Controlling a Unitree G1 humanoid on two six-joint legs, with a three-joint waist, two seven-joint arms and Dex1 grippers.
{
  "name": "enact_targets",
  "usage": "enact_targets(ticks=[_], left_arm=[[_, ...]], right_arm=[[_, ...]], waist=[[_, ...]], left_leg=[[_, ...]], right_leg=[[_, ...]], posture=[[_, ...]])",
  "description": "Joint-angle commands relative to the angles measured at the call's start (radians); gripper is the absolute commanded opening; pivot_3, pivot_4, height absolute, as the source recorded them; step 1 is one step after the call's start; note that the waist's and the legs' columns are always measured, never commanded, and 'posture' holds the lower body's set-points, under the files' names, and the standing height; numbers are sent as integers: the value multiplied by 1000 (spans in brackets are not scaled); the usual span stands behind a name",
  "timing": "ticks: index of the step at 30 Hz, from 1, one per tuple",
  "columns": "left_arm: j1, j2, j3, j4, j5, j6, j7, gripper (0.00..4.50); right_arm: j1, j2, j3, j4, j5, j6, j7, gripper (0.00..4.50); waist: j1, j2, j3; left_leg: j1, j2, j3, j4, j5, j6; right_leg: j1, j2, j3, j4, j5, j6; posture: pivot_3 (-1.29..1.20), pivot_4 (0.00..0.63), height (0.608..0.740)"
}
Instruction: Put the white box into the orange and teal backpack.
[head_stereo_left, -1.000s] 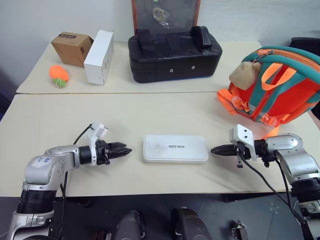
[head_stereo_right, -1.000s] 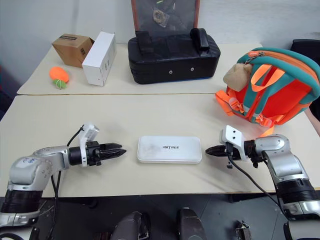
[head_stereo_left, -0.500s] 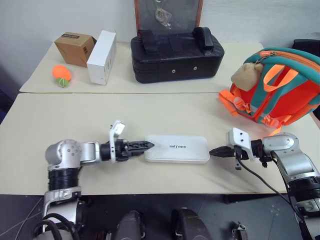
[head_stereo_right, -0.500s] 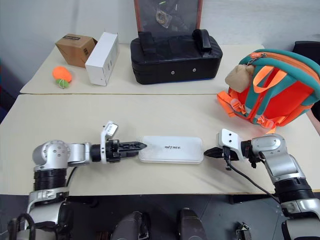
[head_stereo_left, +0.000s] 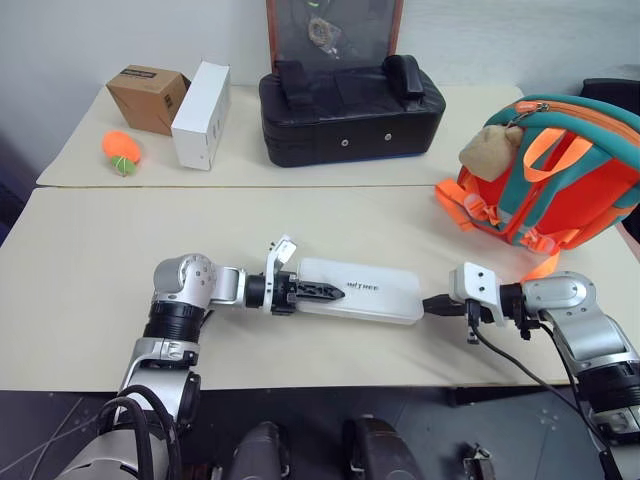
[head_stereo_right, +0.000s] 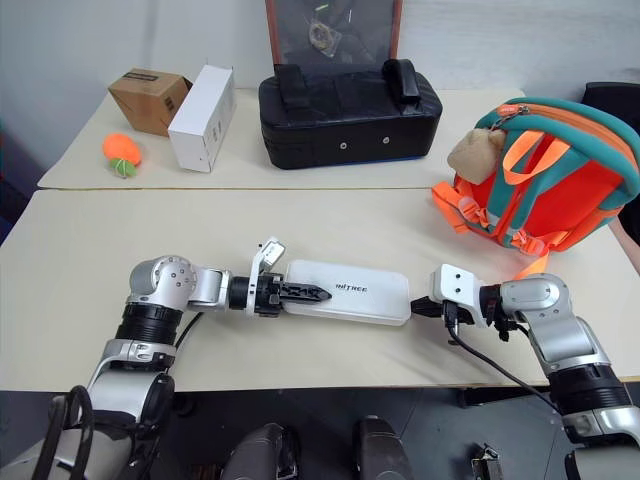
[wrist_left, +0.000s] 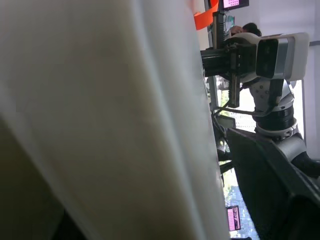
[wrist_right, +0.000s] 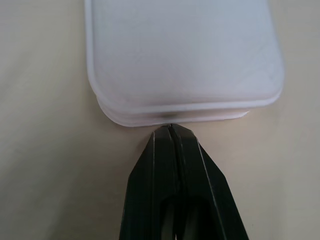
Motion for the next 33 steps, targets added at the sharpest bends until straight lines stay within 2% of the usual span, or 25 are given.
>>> enact_targets(ticks=[1,3,7,9,12,14,18,21,22,28,33], left_arm=[[-9,5,14,-10,-10,-21,-31,1747],[-1,7,28,-24,-17,-23,-36,1384],[45,8,189,-167,-100,14,-1,1376],[68,10,265,-254,-132,39,32,1376],[110,10,380,-394,-193,56,72,1376],[127,2,457,-465,-237,73,103,1376],[141,-8,575,-575,-320,94,169,1376],[152,-12,611,-641,-366,76,216,1376],[155,-16,615,-650,-376,70,232,1376],[174,2,586,-666,-424,17,270,1376],[208,61,557,-650,-438,-35,255,1376]], right_arm=[[40,5,-5,-22,7,16,-15,0],[59,4,-20,-38,21,28,-29,0],[158,14,-167,-153,127,179,-159,0],[214,12,-277,-233,229,308,-204,361],[292,-2,-456,-320,356,457,-261,1219],[319,-12,-566,-330,412,529,-298,1974],[269,-48,-699,-256,476,612,-356,3327],[131,-50,-687,-135,468,611,-411,4348],[87,-46,-674,-93,458,606,-426,4472],[-205,28,-499,203,356,508,-432,4472],[-397,103,-429,390,320,440,-413,4472]], waist=[[0,0,0],[0,0,0],[0,0,0],[1,0,0],[1,0,0],[1,0,0],[-1,0,0],[-5,0,0],[-5,0,0],[-6,-1,1],[-9,0,1]], left_leg=[[0,0,0,0,0,0],[0,0,0,0,0,0],[-1,0,-1,-1,0,0],[-2,0,-1,-1,0,0],[-3,0,-1,-1,0,0],[-2,0,-2,-1,0,0],[-2,0,-2,-2,0,0],[-1,0,-1,-2,0,0],[-1,0,0,-2,0,0],[0,0,1,-5,2,-1],[-1,0,3,-7,3,-2]], right_leg=[[0,0,0,0,0,0],[0,0,0,0,0,0],[0,0,0,0,0,0],[-2,0,0,0,0,0],[-1,-1,0,0,0,0],[0,-1,0,0,0,0],[0,0,0,-1,0,0],[0,0,1,-2,0,0],[-1,0,2,-2,0,0],[-2,1,3,-2,0,0],[-4,2,4,-2,0,0]], posture=[[0,150,740],[0,150,740],[0,150,740],[0,150,740],[0,150,740],[0,150,740],[0,150,740],[0,150,740],[0,150,740],[0,150,740],[0,150,740]])
